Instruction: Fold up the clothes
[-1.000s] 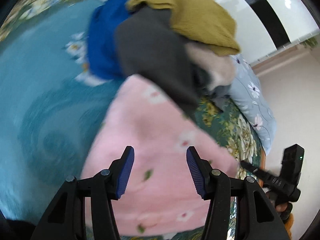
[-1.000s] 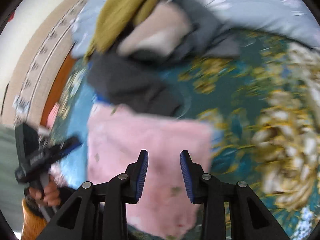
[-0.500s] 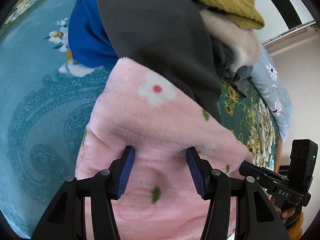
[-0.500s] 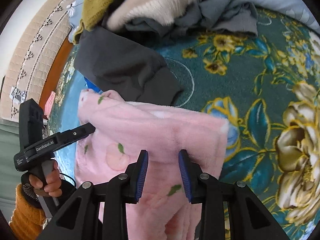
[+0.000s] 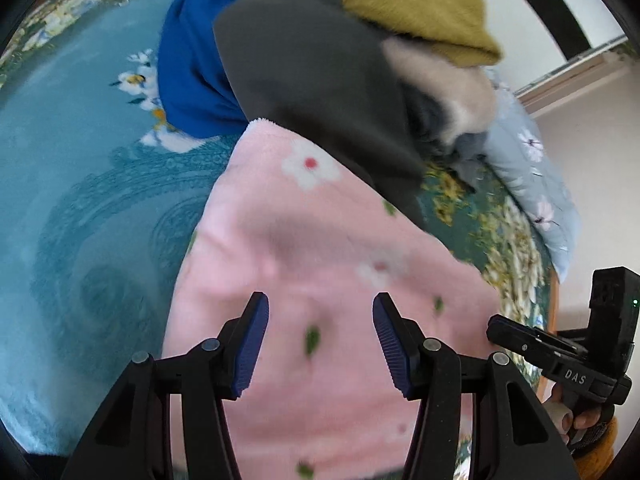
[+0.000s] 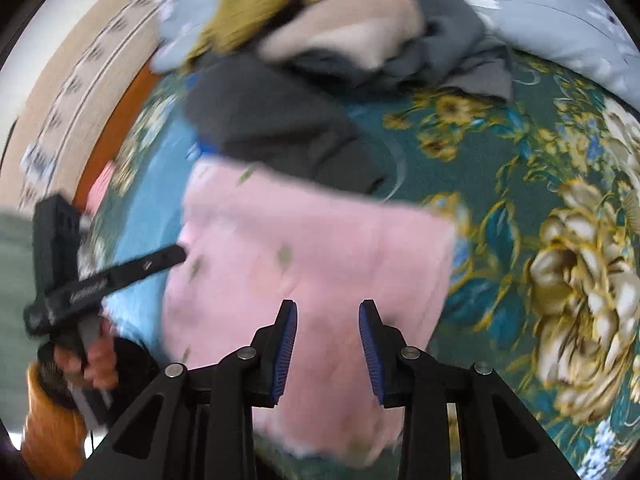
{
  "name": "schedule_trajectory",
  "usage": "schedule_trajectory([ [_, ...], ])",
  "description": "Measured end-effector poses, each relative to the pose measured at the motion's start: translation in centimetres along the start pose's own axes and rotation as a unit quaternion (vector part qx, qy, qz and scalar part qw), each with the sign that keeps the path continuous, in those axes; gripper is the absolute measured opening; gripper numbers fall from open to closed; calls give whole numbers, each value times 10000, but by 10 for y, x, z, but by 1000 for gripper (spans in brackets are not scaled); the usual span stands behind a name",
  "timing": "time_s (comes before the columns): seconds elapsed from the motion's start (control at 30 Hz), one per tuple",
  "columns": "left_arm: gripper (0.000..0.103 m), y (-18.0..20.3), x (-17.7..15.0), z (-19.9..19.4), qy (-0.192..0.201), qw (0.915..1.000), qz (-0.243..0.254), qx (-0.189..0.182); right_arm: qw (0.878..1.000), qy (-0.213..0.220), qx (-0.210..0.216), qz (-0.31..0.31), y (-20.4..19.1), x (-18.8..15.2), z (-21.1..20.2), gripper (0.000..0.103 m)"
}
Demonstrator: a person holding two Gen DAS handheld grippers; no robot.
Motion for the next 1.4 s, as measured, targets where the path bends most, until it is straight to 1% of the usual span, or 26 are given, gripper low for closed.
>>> schedule_trajectory([
  [0.1, 55, -1, -27, 0, -198, 9996, 131, 171, 9991, -295, -137, -255, -7, -28, 8, 35],
  [0.17, 55, -6, -39, 5, -449, 9984, 54, 338, 9990, -362, -237, -100, 5, -38, 14, 35],
  [0.23, 55, -15, -44, 9, -563, 9979, -85, 298, 9989, -409, -191, 90, 13, -41, 22, 35],
  [0.3, 55, -21, -42, 9, -606, 9976, -228, 229, 9988, -438, -161, 156, 14, -42, 29, 35],
  [0.37, 55, -24, -40, 14, -711, 9965, -267, 340, 9984, -482, -268, 114, 13, -43, 35, 35],
  [0.43, 55, -26, -39, 19, -827, 9951, -300, 460, 9984, -470, -262, 169, 15, -42, 38, 35],
  [0.6, 55, -28, -33, 26, -934, 9940, -352, 456, 9978, -427, -18, 513, 29, -41, 50, 35],
  [0.73, 55, -28, -30, 32, -1006, 9932, -391, 431, 9978, -393, 32, 529, 33, -41, 53, 35],
  [0.87, 55, -21, -22, 43, -1066, 9924, -390, 470, 9968, -326, 183, 702, 39, -44, 55, 35],
  [0.97, 55, -16, -17, 46, -1053, 9926, -380, 475, 9967, -313, 192, 722, 38, -45, 50, 35],
  [1.03, 55, -16, -17, 41, -969, 9938, -424, 347, 9968, -272, 255, 714, 35, -46, 40, 35],
  [1.1, 55, -20, -18, 29, -757, 9958, -511, -53, 9966, -42, 503, 653, 33, -47, 18, 35],
  [1.13, 55, -22, -18, 19, -587, 9962, -517, -382, 9960, 144, 627, 617, 34, -47, 7, 35],
  [1.17, 55, -25, -18, 11, -445, 9959, -516, -592, 9947, 343, 733, 632, 38, -48, -4, 36],
  [1.2, 56, -27, -18, 4, -319, 9954, -518, -747, 9930, 495, 802, 706, 45, -49, -10, 42],
  [1.23, 56, -30, -16, -1, -211, 9955, -522, -756, 9906, 558, 873, 895, 55, -49, -8, 48],
  [1.27, 59, -33, -13, -5, -119, 9965, -534, -632, 9864, 591, 967, 1193, 70, -49, -3, 60],
  [1.3, 60, -37, -10, -5, -99, 9972, -582, -463, 9811, 579, 1090, 1488, 84, -50, 4, 65],
  [1.33, 60, -41, -7, -4, -103, 9975, -641, -288, 9748, 522, 1242, 1780, 95, -51, 13, 65],
  [1.37, 60, -45, -3, -1, -123, 9972, -707, -200, 9683, 476, 1422, 1999, 104, -53, 21, 65],
  [1.4, 61, -48, 0, 4, -167, 9964, -805, -226, 9621, 442, 1630, 2143, 111, -54, 29, 65],
])
Point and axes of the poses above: each gripper's, at about its wrist camera, not at the fingertips, and z roughly the way its jaws point, y to its right, x to its top, the point moved 1 cm from there along z, roughly the way its jaws point, and after that the axes turned 14 degrees about -y, right-handed, at the moved point
